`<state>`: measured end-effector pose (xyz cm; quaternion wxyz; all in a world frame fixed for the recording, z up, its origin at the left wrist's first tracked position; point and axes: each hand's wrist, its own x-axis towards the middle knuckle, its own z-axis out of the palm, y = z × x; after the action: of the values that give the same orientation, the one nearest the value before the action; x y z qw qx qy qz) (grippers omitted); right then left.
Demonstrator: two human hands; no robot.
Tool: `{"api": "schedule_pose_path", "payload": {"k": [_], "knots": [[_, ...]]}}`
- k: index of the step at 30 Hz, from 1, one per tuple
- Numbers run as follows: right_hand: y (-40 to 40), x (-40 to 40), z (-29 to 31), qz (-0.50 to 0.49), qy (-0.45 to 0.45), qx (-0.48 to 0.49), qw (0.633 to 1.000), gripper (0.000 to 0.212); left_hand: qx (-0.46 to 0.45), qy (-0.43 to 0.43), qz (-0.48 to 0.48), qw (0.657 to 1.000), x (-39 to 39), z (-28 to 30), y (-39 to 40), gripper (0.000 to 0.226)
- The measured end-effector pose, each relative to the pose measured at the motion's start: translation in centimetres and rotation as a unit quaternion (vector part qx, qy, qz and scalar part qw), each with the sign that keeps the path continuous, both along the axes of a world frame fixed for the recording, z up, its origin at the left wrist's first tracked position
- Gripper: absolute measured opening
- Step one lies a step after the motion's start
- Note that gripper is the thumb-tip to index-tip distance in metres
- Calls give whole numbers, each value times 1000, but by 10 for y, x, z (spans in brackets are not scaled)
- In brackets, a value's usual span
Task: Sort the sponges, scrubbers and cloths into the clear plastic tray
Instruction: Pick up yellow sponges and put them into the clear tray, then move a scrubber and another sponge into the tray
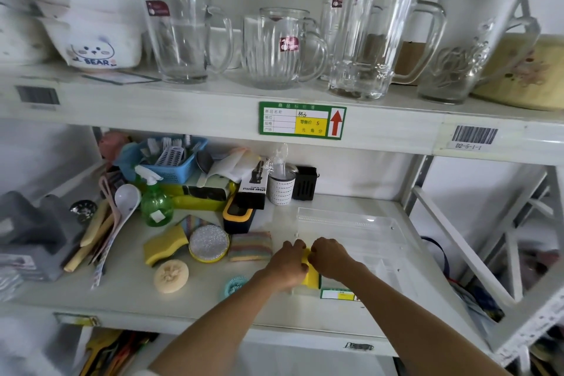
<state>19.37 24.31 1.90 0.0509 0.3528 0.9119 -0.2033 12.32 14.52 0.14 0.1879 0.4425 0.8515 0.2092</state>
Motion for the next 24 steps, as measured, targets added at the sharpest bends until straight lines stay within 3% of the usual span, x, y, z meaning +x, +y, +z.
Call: {"api": "schedule_pose_path", "payload": {"k": [4, 8, 13, 17, 20, 24], "knots": [[-4, -3, 4, 12, -32, 30, 999, 14, -2, -7, -6, 1000, 0, -2, -1, 50], [-10, -9, 21, 30, -66, 86, 994, 30, 24, -4, -8, 1000, -11, -4, -11, 55], [-38, -37, 36, 52, 21, 172, 984, 28, 150, 31, 45, 987, -38, -9, -41, 36], [-69, -64, 26, 142, 57, 97, 984, 33, 193, 69, 129, 970, -67, -14, -80, 21], [-85, -76, -2, 218, 2, 29, 976, 43, 149, 97, 228, 957, -97, -30, -118, 22], [-99, -82, -37, 250, -77, 29, 965, 61, -6, 113, 381, 918, -125, -48, -163, 37]]}}
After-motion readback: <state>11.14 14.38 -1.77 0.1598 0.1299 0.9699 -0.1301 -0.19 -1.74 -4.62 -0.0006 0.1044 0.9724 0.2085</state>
